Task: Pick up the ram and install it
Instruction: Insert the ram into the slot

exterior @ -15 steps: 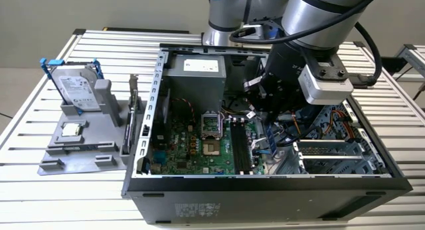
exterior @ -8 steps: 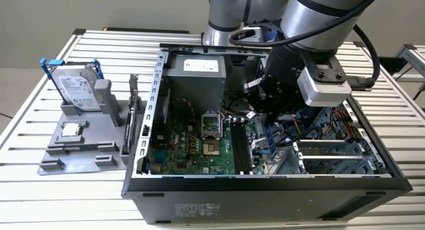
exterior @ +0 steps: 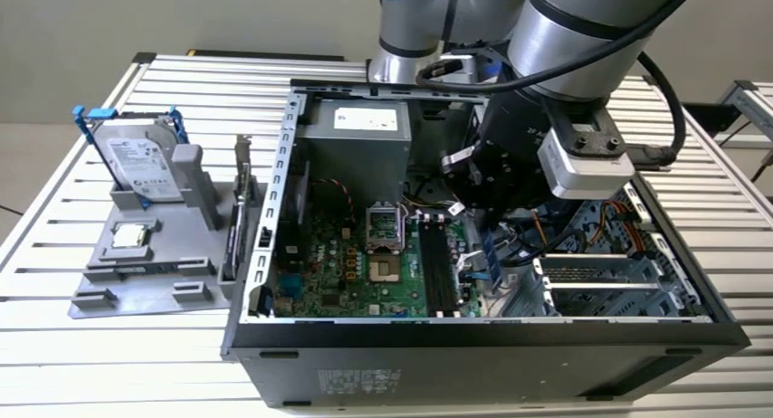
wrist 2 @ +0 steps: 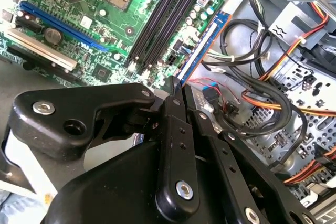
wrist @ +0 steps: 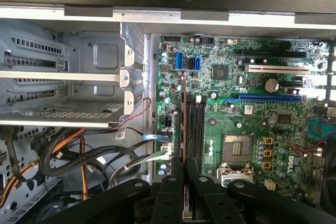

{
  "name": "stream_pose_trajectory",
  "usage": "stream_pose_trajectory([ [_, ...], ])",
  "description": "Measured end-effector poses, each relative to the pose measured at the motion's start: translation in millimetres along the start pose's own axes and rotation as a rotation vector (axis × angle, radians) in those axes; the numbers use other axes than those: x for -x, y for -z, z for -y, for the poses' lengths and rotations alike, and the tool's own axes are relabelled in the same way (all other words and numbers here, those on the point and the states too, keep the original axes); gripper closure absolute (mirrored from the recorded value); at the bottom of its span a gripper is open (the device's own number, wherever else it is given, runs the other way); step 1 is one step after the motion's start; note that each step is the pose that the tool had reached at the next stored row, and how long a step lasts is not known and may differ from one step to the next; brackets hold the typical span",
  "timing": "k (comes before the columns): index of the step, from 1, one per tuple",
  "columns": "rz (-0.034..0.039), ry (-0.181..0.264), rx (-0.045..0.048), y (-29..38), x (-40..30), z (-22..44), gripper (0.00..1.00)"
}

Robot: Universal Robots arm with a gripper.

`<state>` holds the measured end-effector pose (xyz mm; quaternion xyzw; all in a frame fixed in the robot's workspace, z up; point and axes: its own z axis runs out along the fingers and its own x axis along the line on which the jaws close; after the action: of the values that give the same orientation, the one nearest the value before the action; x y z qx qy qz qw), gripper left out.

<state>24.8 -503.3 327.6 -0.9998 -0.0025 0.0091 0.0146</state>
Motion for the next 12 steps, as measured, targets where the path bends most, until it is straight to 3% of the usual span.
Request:
stream_pose_trajectory([
  [12, -0.0009, 0.0, 0.0005, -5.6, -0.1, 0.0, 1.0],
])
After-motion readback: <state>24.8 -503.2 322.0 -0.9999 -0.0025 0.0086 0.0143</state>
